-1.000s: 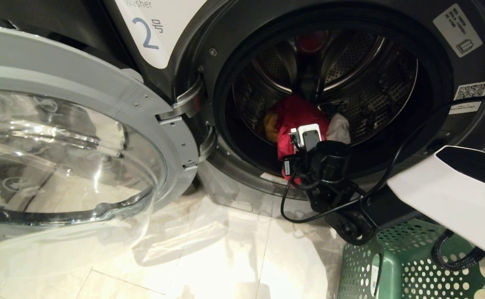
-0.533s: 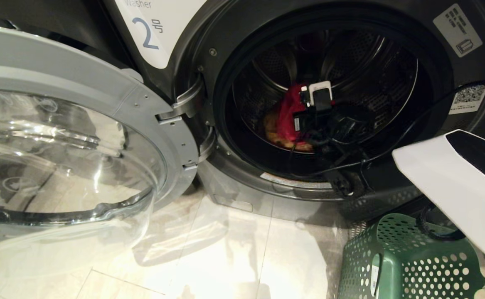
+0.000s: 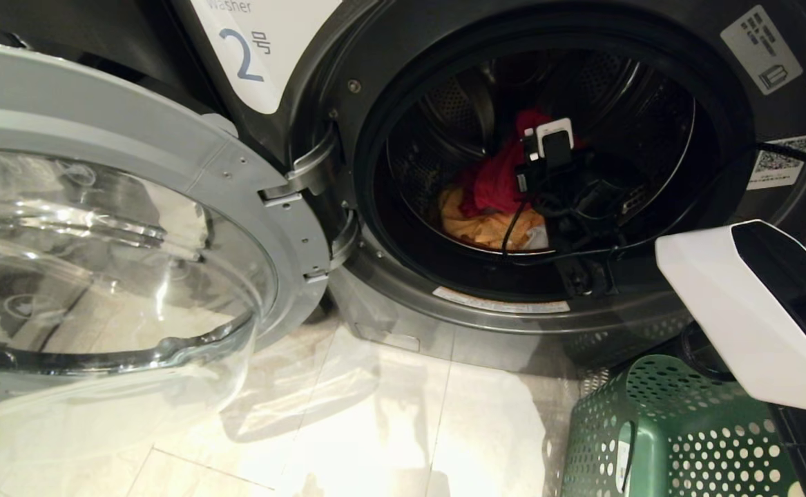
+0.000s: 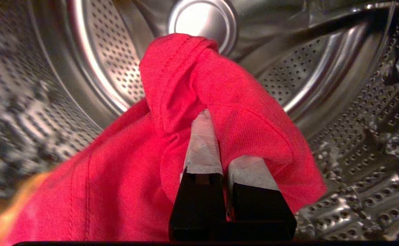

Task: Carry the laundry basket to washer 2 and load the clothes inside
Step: Place the clothes into the washing machine

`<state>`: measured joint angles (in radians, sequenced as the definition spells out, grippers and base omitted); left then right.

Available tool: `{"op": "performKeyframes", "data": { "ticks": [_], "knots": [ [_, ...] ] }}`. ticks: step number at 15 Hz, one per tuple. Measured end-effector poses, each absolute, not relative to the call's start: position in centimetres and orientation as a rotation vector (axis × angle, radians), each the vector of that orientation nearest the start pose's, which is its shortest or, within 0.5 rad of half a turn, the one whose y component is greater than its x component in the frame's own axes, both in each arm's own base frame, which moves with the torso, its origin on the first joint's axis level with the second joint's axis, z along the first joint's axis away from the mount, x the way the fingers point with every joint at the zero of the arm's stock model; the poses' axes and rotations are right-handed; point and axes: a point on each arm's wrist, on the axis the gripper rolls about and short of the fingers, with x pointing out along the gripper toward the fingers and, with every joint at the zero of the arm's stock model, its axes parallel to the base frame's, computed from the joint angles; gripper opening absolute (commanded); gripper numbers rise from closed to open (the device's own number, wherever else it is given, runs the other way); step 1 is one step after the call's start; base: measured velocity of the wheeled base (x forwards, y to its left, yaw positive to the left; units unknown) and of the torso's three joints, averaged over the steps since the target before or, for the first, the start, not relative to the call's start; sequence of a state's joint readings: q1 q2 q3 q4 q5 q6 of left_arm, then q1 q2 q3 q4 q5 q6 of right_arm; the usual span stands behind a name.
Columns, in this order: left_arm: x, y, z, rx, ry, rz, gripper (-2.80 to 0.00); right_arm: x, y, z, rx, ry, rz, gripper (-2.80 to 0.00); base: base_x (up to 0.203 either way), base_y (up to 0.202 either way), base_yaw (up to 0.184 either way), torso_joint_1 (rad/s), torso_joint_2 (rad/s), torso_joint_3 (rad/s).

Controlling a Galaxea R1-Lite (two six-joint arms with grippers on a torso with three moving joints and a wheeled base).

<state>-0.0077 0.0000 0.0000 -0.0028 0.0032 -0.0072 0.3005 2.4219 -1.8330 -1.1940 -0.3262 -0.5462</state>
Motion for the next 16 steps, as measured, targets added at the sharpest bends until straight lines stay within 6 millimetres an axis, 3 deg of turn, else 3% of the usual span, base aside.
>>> {"op": "performKeyframes", "data": {
  "ticks": [6, 12, 13, 16],
  "knots": [
    [-2.3, 0.0, 7.6, -0.007, -0.003, -0.004, -2.80, 48.8, 11.2, 21.0, -0.443, -0.515, -0.240, -2.80, 0.000, 0.000, 0.000, 0.000, 0.00, 0.000],
    [-2.3, 0.0, 7.6, -0.007, -0.003, -0.004, -2.80, 48.9, 11.3, 18.5, -0.482, -0.452, -0.179, -2.80, 0.000, 0.000, 0.000, 0.000, 0.00, 0.000],
    [-2.3, 0.0, 7.6, -0.007, -0.003, -0.005, -2.80, 48.9, 11.5, 18.1, -0.487, -0.450, -0.160, 0.00, 0.000, 0.000, 0.000, 0.000, 0.00, 0.000],
    [-2.3, 0.0, 7.6, -0.007, -0.003, -0.005, -2.80, 48.8, 12.2, 17.1, -0.493, -0.439, -0.133, 0.00, 0.000, 0.000, 0.000, 0.000, 0.00, 0.000]
  ]
}}
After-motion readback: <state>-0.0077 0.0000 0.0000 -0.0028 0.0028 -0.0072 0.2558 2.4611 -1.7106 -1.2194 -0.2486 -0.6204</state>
